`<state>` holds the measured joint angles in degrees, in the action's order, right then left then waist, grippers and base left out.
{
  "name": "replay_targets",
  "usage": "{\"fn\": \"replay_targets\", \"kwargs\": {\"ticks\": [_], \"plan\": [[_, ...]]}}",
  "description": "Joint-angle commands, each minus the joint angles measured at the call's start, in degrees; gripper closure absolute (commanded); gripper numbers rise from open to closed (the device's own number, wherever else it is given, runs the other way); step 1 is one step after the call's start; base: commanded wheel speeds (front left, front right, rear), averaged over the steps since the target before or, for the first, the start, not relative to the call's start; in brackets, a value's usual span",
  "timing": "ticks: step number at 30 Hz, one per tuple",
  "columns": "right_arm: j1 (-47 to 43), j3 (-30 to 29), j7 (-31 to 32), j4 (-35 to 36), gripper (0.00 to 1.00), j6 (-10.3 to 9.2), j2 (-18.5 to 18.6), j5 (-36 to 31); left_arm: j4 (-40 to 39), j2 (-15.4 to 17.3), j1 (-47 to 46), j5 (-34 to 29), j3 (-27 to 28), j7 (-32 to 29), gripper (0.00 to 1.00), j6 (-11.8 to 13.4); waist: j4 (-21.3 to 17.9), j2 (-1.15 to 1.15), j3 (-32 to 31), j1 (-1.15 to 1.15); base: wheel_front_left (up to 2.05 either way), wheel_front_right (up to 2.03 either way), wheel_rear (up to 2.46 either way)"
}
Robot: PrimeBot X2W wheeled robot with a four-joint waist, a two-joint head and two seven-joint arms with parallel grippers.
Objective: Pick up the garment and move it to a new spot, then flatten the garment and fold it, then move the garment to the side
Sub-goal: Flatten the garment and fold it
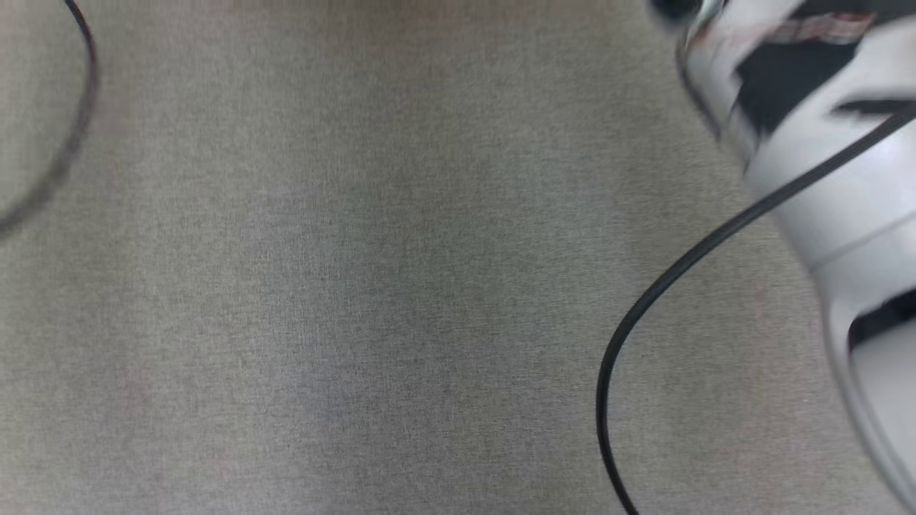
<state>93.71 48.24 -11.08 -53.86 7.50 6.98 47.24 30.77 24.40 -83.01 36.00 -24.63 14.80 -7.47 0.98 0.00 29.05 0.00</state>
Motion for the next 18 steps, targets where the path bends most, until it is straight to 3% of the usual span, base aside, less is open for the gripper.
{"fn": "replay_targets", "kwargs": {"ticks": [1, 8, 18], "plan": [[-3.92, 1.94, 0.34, 2.11, 1.00, -0.01, 0.92, 1.55, -1.75, 0.64, 4.71, -0.74, 0.19, 0.28, 1.00, 0.05, -0.94, 0.00, -2.25, 0.00, 0.00, 0.00, 0.00], [-16.79, 6.98, -1.29, 10.30, 1.00, -0.01, 5.09, 6.68, -11.17, 1.54, 22.91, -0.10, 4.95, 0.30, 1.00, 2.33, -2.38, 0.00, -7.03, 0.00, 0.00, 0.00, 0.00], [-32.08, 10.94, -3.14, 18.90, 1.00, -0.01, 9.76, 9.69, -22.45, -0.30, 44.49, -1.09, 10.89, 0.31, 1.00, 4.90, -3.30, 0.00, -11.59, 0.00, 0.00, 0.00, 0.00]]}}
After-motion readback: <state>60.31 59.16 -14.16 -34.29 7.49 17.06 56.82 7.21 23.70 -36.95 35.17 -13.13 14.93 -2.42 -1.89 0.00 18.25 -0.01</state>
